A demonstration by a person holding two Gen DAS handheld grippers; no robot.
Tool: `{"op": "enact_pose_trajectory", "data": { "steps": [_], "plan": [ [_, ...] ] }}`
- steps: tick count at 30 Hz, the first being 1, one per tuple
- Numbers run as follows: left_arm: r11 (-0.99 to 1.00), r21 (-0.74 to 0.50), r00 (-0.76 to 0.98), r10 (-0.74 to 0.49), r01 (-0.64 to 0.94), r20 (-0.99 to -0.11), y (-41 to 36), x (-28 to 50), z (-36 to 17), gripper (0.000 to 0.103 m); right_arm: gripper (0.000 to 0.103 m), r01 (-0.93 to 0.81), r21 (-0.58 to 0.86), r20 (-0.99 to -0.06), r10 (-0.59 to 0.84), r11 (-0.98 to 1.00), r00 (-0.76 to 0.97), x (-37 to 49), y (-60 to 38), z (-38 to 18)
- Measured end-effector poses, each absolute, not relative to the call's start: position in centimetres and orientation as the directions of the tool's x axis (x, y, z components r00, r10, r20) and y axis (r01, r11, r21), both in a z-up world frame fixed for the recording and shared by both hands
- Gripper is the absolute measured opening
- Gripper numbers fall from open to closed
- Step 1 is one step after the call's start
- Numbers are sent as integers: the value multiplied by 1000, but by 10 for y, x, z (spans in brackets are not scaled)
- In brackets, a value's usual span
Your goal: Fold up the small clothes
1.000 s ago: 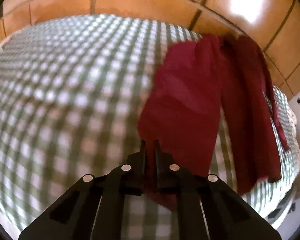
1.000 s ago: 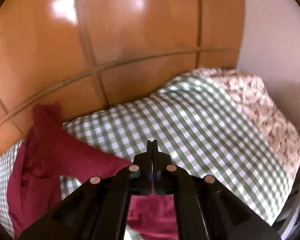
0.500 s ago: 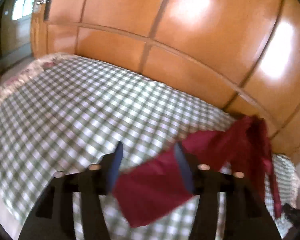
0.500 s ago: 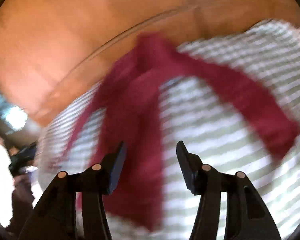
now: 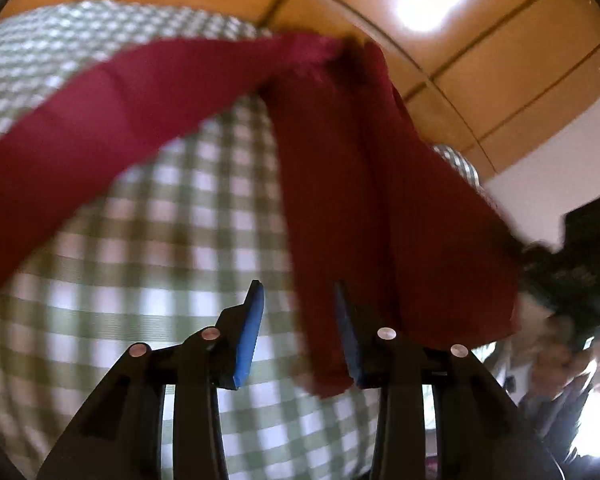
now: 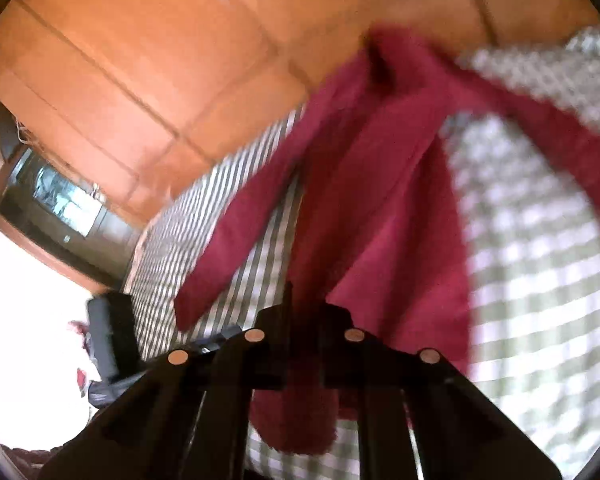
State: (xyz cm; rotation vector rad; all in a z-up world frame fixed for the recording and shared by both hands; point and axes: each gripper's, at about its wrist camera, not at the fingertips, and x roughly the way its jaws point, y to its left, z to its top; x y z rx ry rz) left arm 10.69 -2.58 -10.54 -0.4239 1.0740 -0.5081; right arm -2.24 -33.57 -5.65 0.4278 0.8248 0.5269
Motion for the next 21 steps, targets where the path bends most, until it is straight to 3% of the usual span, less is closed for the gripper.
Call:
{"op": "enact_pose_trajectory", "data": {
  "steps": [4,5,6,9,15,18,21],
  "plan": [
    [779,-597,313,-626,193,-715,-57,118,-122,33,8,-207,472,-573,477,857,667,-42,-390,-32],
    [783,-591,304,-621,194,-723,-63,121,-125,23,8,-179,461,-581,448,869,679,-43,-401,-31],
    [795,-574,306,-605,194,-735,-66,124,-127,1,8,-152,458,-589,427,876,687,-44,-412,-31],
    [790,-578,352,-610,205,-710,-58,127,-110,1,7,-115,444,-596,389,888,702,-52,-425,-30],
    [799,-532,509,-593,280,-623,15,108,-24,1,7,-158,380,-562,363,911,743,-81,-430,-5],
    [823,-497,540,-560,274,-629,53,93,-8,1,7,-157,320,-601,328,934,729,-96,-430,-17],
    [845,-474,516,-530,249,-673,69,68,-20,1,7,-98,243,-697,244,965,675,-105,-433,-60]
  ]
}}
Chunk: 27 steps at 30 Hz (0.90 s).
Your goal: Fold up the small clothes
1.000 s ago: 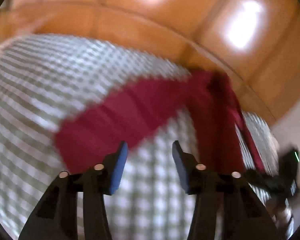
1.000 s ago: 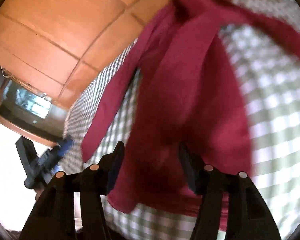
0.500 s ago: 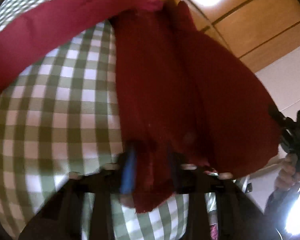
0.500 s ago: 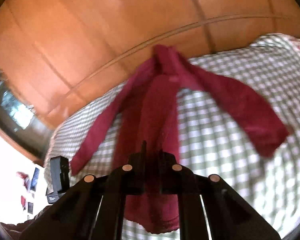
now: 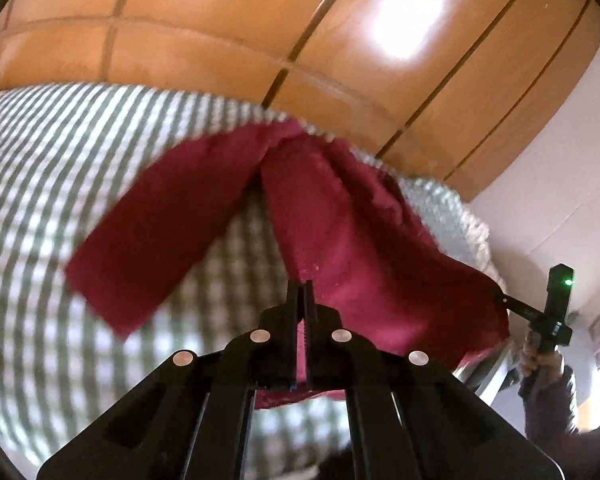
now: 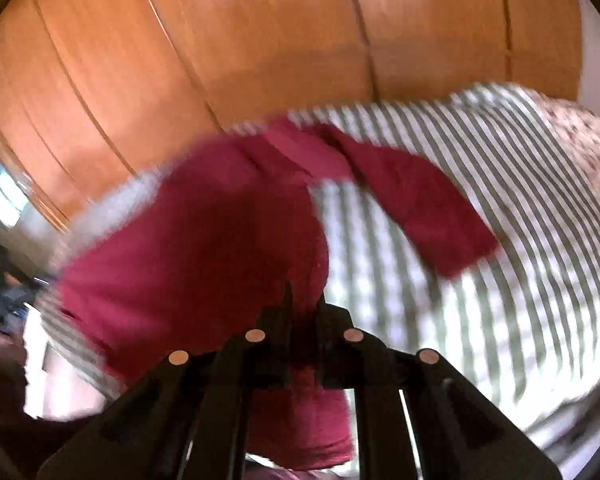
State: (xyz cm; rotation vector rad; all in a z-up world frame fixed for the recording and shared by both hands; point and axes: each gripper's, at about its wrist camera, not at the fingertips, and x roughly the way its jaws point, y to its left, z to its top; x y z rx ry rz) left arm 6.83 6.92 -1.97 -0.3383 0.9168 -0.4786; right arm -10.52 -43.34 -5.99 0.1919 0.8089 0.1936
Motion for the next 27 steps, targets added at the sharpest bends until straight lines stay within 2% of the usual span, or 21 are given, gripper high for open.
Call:
{"op": "enact_pose_trajectory", "data": {
  "steps": [1,6,7,8,9,10,12,14,16,18,21,22,23,24,25,27],
  "plan": [
    [856,-465,487,-513,225,-707,72,60,-36,1,7,-62,215,-743,205,975,637,-108,-437,-84],
    [894,-438,400,-436,90,-806,74,39,-99,2,11,34,220,-828,168,975,534,-121,-451,-147],
    [894,-444,404,-429,63,-808,79,37,-102,6,16,47,228,-832,169,973,528,-123,-452,-153],
    [893,-448,416,-419,29,-807,86,32,-101,16,21,56,223,-833,160,973,530,-123,-452,-153],
    [896,-445,436,-396,-10,-808,96,34,-101,37,40,67,216,-826,146,974,544,-124,-452,-150],
    [900,-433,478,-357,-53,-802,109,35,-97,48,50,73,220,-812,141,973,566,-125,-452,-144],
    [911,-400,528,-294,-97,-797,124,39,-86,48,51,63,210,-781,129,976,611,-128,-445,-128],
    [925,-355,566,-223,-133,-794,137,45,-78,50,57,33,207,-755,138,978,641,-125,-431,-116],
    [938,-326,588,-199,-118,-784,140,51,-75,66,58,-18,220,-732,178,975,658,-118,-410,-110],
    [947,-300,592,-177,-115,-786,137,59,-75,73,60,-63,246,-720,226,967,656,-108,-388,-108],
    [916,-368,578,-214,-162,-788,148,81,-92,73,60,-145,285,-717,311,948,624,-93,-346,-114],
    [910,-373,572,-211,-182,-793,152,86,-98,67,60,-168,299,-718,337,939,609,-87,-330,-119],
    [907,-374,561,-212,-192,-800,153,95,-106,57,60,-189,311,-719,361,931,594,-83,-318,-123],
    [907,-373,543,-216,-196,-812,151,104,-113,29,60,-206,315,-720,374,927,585,-80,-310,-126],
    [910,-359,519,-208,-208,-829,152,115,-121,6,60,-228,315,-721,388,921,574,-77,-296,-129],
    [905,-371,536,-210,-211,-818,162,131,-120,5,60,-267,319,-727,415,910,547,-74,-276,-135]
  ]
}}
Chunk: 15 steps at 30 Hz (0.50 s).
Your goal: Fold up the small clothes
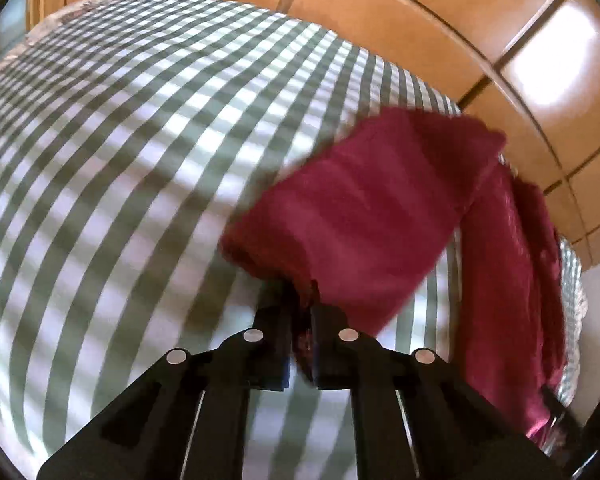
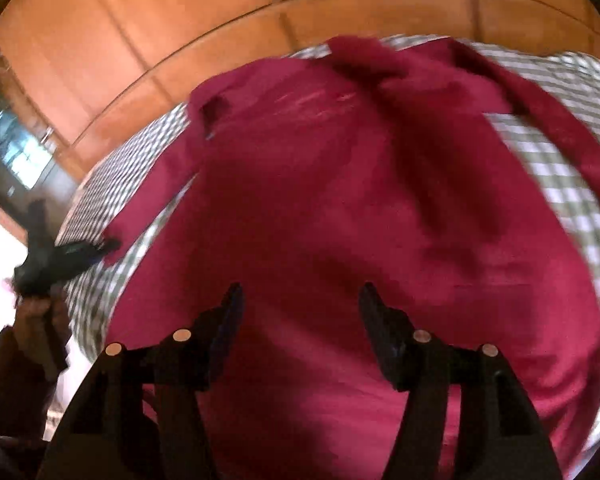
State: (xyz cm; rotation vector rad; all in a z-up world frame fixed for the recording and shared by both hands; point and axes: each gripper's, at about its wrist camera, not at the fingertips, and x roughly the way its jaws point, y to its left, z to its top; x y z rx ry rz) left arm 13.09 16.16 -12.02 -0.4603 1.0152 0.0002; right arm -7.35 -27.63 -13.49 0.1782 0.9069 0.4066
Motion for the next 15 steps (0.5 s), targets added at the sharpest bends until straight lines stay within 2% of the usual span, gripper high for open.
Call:
{"op": "enact_pose_trajectory", "data": {
  "steps": [2,5,9,11,15],
  "plan": [
    [905,-360,562,-179,-229,-808,178,145,-106,4,60,-309,303,-742,426,902,517,-68,-260,-143],
    [862,-422,607,-181,-281,-774,223,164,-78,4,63,-355,275,-761,428,894,487,-70,-241,-150],
    [735,-595,674,-260,-327,-691,283,181,-35,4,65,-349,281,-759,430,894,488,-66,-238,-156],
    [635,-705,714,-329,-317,-618,303,183,-12,4,65,-336,304,-753,441,891,488,-61,-240,-157],
    [490,-809,780,-345,-326,-523,328,195,15,4,65,-327,314,-749,444,891,492,-58,-237,-157]
  ]
}}
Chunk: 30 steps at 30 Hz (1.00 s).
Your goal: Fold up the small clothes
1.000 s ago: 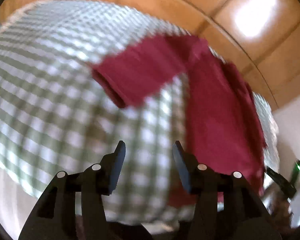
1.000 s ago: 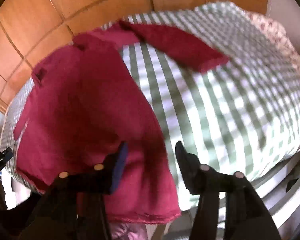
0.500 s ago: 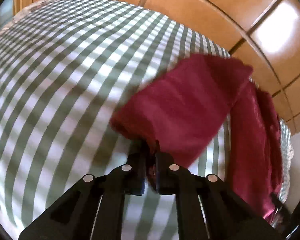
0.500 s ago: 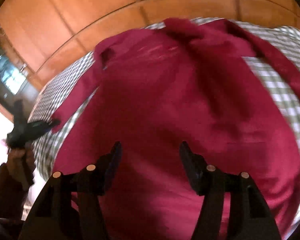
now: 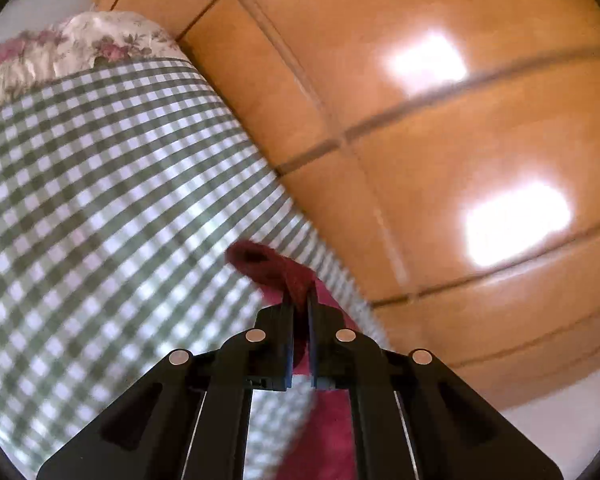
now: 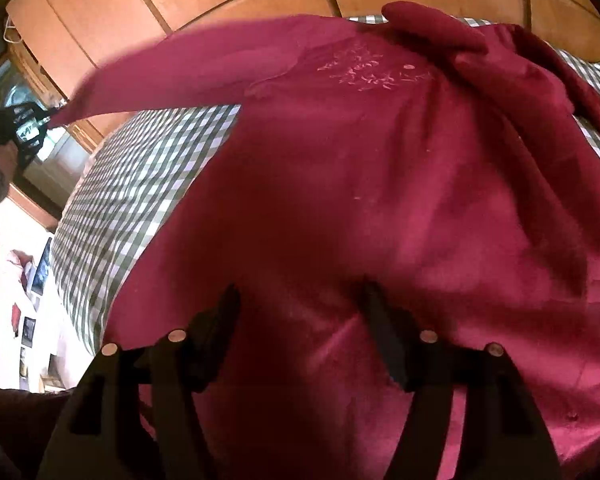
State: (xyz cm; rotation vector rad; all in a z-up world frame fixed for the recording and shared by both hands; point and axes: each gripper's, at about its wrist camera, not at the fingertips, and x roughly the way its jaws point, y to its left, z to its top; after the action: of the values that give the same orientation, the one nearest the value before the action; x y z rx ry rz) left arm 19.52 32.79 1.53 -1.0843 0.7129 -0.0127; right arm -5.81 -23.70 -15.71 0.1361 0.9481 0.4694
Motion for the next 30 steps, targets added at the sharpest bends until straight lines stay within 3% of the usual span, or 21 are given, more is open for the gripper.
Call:
{"op": "enact_pose_trajectory", "data": {
  "steps": [2,5,6,7,9,14,19,20,23,25,30],
  "plan": [
    [445,-804,774,-310,-395,-552,337,214,17,4,65,-327,310,-751,441,893,492,-57,-236,-157],
    [473,-709,719,-202,-523,-665,346,247,8,5,65,-327,310,-751,441,892,492,-59,-237,-156],
    [468,-695,708,-186,-546,-682,349,254,1,18,65,-326,314,-749,443,892,492,-60,-238,-156],
    [457,-696,707,-183,-554,-683,352,257,-5,46,65,-323,320,-747,446,891,493,-60,-238,-156],
    [446,-684,713,-134,-577,-689,357,252,-15,67,65,-318,328,-744,451,890,493,-59,-239,-157],
    [549,-580,663,-61,-602,-746,363,235,-48,67,69,-325,323,-744,451,889,493,-59,-236,-157],
    [605,-562,614,-147,-565,-775,353,235,-102,67,75,-338,294,-752,434,894,495,-59,-229,-158],
    [607,-558,601,-159,-566,-783,350,239,-110,66,75,-338,284,-756,426,897,496,-59,-228,-158],
    [659,-514,596,-123,-549,-794,334,254,-119,52,75,-336,266,-765,410,904,497,-60,-225,-157],
    [702,-515,603,-152,-492,-783,327,269,-120,3,76,-332,260,-769,402,907,496,-59,-225,-157],
    [726,-476,660,-41,-496,-750,340,277,-83,3,80,-352,207,-784,370,913,498,-60,-215,-156]
  ]
}}
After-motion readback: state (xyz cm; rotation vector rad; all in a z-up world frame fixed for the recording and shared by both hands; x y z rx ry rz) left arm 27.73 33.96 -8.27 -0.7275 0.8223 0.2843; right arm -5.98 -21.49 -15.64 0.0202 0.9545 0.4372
